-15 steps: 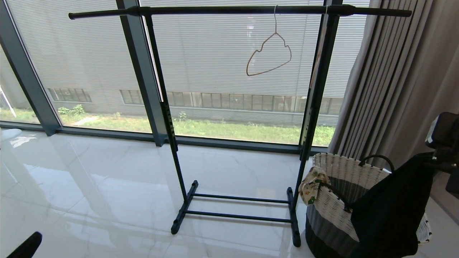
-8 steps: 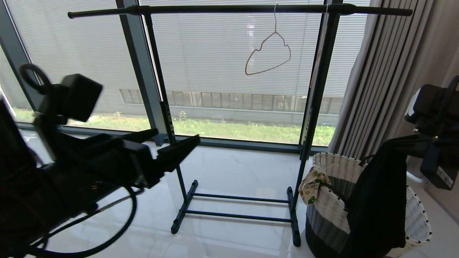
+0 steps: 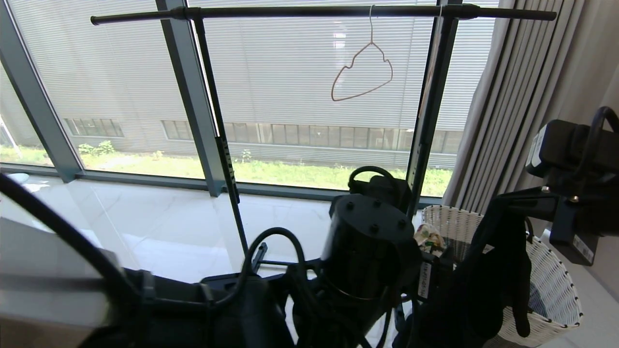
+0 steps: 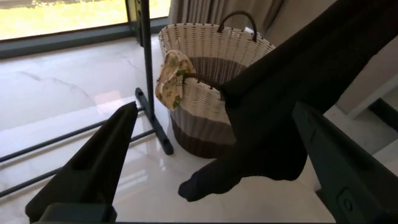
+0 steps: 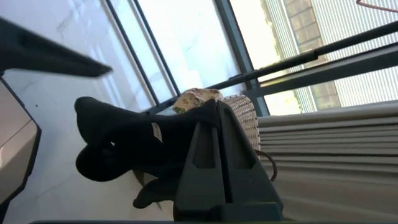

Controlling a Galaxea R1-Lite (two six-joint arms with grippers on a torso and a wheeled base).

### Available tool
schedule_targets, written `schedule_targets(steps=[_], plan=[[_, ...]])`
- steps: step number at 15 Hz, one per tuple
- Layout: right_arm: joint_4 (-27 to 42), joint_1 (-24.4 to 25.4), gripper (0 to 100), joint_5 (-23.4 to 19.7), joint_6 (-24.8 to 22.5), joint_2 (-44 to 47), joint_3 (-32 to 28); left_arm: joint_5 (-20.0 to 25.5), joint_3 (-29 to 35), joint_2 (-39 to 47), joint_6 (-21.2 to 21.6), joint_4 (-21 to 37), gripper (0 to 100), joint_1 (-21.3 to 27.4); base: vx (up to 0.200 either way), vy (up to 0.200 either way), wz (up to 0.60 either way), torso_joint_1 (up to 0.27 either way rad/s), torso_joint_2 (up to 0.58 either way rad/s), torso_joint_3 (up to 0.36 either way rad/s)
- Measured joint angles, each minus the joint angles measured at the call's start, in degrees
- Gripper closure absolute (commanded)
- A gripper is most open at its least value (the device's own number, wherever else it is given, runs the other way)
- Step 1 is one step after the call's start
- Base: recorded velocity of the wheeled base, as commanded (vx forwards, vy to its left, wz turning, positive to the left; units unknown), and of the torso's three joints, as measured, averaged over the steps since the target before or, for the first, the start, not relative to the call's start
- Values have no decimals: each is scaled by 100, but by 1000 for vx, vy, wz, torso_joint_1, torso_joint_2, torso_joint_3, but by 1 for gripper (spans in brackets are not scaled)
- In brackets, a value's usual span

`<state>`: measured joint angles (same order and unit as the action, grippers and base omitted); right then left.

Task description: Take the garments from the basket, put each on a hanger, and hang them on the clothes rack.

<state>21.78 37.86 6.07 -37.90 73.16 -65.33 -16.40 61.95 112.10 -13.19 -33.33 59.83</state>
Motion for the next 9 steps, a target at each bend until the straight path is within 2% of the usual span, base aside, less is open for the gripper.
schedule_targets(steps=[3,6,9], plan=[[0,80,100,0,-4,-33,17,168,590,772,-5,11,0,69,0,0,0,0,0,0],[2,160,100,0,-4,-41,32,263,697,1091,-5,22,0,67,0,0,0,0,0,0],[-49,185,100,17,115,-39,163,602,623,1085,-5,21,0,113,0,0,0,0,0,0]])
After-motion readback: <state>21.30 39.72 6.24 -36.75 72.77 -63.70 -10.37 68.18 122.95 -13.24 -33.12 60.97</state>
